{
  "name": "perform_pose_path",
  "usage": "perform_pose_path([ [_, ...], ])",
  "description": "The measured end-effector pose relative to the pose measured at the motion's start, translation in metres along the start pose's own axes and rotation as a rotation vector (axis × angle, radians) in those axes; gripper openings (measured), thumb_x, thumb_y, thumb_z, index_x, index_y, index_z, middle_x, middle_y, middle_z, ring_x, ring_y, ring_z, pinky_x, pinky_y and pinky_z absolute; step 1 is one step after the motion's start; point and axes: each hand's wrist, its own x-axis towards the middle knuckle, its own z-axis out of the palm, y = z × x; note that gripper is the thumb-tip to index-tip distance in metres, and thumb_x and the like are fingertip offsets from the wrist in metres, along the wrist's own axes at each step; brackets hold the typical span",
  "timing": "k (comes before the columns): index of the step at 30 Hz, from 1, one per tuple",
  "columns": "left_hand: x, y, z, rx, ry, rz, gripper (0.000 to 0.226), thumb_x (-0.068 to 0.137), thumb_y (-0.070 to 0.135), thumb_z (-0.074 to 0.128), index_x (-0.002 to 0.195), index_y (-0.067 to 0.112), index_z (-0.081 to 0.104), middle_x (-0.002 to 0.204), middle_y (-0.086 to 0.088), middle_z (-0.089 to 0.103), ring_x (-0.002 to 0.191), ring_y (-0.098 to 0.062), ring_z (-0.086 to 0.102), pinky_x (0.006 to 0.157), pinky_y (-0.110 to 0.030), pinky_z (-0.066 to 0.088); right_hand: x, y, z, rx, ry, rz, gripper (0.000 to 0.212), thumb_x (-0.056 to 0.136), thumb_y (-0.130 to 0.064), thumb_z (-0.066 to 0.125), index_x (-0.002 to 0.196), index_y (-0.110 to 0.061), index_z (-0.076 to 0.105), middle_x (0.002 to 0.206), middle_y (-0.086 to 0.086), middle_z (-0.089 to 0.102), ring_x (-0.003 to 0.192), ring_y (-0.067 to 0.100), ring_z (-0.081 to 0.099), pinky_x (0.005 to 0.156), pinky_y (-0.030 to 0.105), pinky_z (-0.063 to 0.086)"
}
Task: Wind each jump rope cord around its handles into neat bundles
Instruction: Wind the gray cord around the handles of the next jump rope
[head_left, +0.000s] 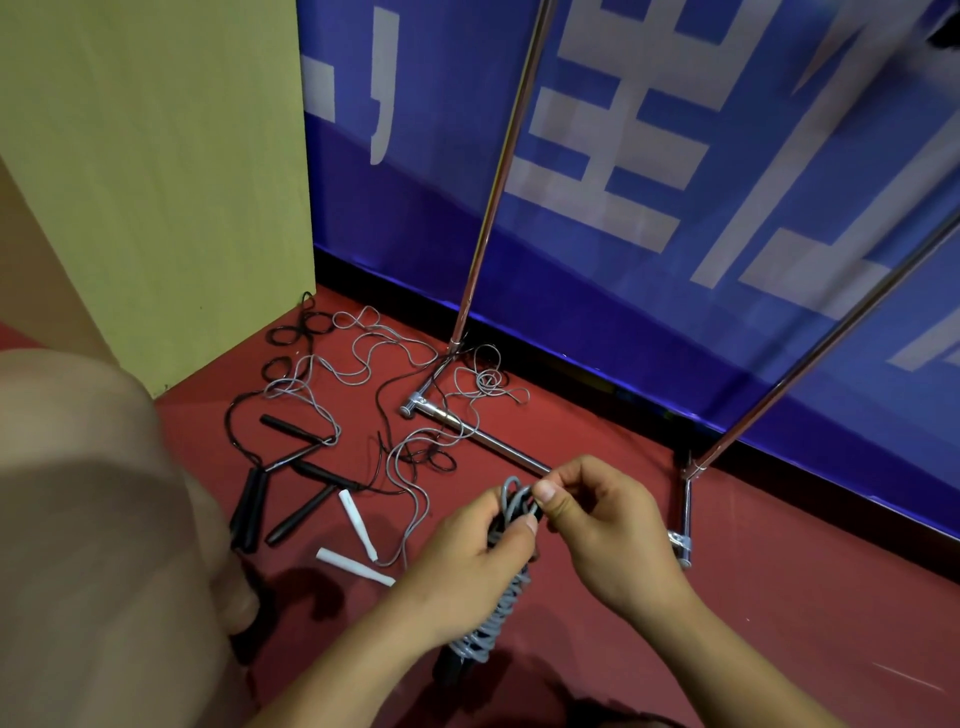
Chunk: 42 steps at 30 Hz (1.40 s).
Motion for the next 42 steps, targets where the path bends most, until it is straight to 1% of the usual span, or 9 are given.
perform_pose_path([
  [3,-0.002,0.003,0.001,0.014,0.049,-0.006,0.019,0.101,0.034,0.049,0.084,0.033,0.057,0.068,0.023,0.058,0.063,0.003,0.050,0.063,-0.018,0.042,0.000,-0.001,0.002,0.060,-0.009,0.014,0.016,0.089,-0.018,0.071,0.073,-0.018,0.067,0.061,-0.001,0.066,0.055,0.006,0.055,0.056,0.022,0.045],
  [8,-0.002,0.003,0.001,0.033,0.107,0.022,0.028,0.102,0.033,0.047,0.078,0.021,0.051,0.057,0.019,0.049,0.056,-0.003,0.040,0.054,-0.020,0.032,-0.002,-0.004,0.004,0.123,-0.032,0.051,0.024,0.091,-0.026,0.066,0.070,-0.016,0.065,0.059,0.005,0.066,0.055,0.012,0.056,0.058,0.026,0.045],
  [17,-0.001,-0.002,0.001,-0.007,0.048,0.069,0.031,0.100,0.051,0.047,0.102,0.028,0.066,0.084,0.010,0.067,0.078,-0.007,0.060,0.078,-0.036,0.050,0.003,-0.002,0.005,0.419,-0.198,0.351,0.019,0.100,-0.022,0.053,0.094,-0.013,0.069,0.075,0.002,0.065,0.066,0.014,0.057,0.060,0.028,0.045],
  [26,0.004,-0.013,0.002,0.042,0.067,0.011,0.080,0.077,0.088,0.038,0.089,0.012,0.062,0.073,-0.006,0.060,0.068,-0.013,0.054,0.067,-0.043,0.047,0.002,-0.002,0.002,0.426,-0.274,0.344,0.023,0.101,-0.025,0.050,0.090,-0.011,0.062,0.081,0.005,0.066,0.073,0.013,0.058,0.064,0.027,0.046],
  [29,0.003,-0.010,0.001,0.103,0.100,0.027,0.073,0.074,0.087,0.038,0.070,0.014,0.043,0.058,0.011,0.034,0.058,-0.008,0.032,0.056,-0.030,0.029,0.003,-0.005,0.000,0.373,-0.240,0.298,0.023,0.103,-0.022,0.048,0.086,-0.012,0.061,0.078,0.002,0.066,0.072,0.012,0.057,0.064,0.027,0.046],
  [34,0.004,0.002,0.001,0.076,0.111,0.066,0.057,0.085,0.074,0.043,0.069,0.020,0.037,0.058,0.013,0.031,0.057,-0.007,0.029,0.055,-0.025,0.026,0.017,-0.017,-0.013,0.372,-0.133,0.193,0.020,0.101,-0.016,0.050,0.083,-0.011,0.059,0.075,0.006,0.058,0.069,0.012,0.052,0.060,0.024,0.046],
  [37,0.008,0.015,0.001,-0.024,0.076,0.040,0.057,0.087,0.072,0.043,0.080,0.016,0.054,0.069,0.015,0.049,0.066,-0.004,0.045,0.067,-0.031,0.042,0.027,-0.024,-0.016,0.383,-0.107,0.159,0.020,0.101,-0.016,0.051,0.083,-0.010,0.058,0.071,0.003,0.056,0.064,0.009,0.051,0.059,0.022,0.045],
  [40,0.014,0.031,0.002,-0.245,0.028,-0.034,0.045,0.088,0.061,0.047,0.103,0.025,0.069,0.102,0.017,0.074,0.100,0.003,0.066,0.087,-0.015,0.050,0.035,-0.034,-0.020,0.405,-0.083,0.111,0.019,0.100,-0.014,0.053,0.083,-0.008,0.057,0.068,0.003,0.053,0.061,0.009,0.047,0.056,0.020,0.043],
  [42,0.020,0.053,0.001,-0.297,-0.015,-0.060,0.035,0.093,0.052,0.049,0.103,0.025,0.069,0.100,0.019,0.075,0.099,0.003,0.068,0.084,-0.011,0.051,0.042,-0.045,-0.030,0.402,-0.047,0.063,0.019,0.099,-0.013,0.054,0.081,-0.009,0.058,0.062,-0.005,0.054,0.057,0.006,0.047,0.055,0.018,0.043],
])
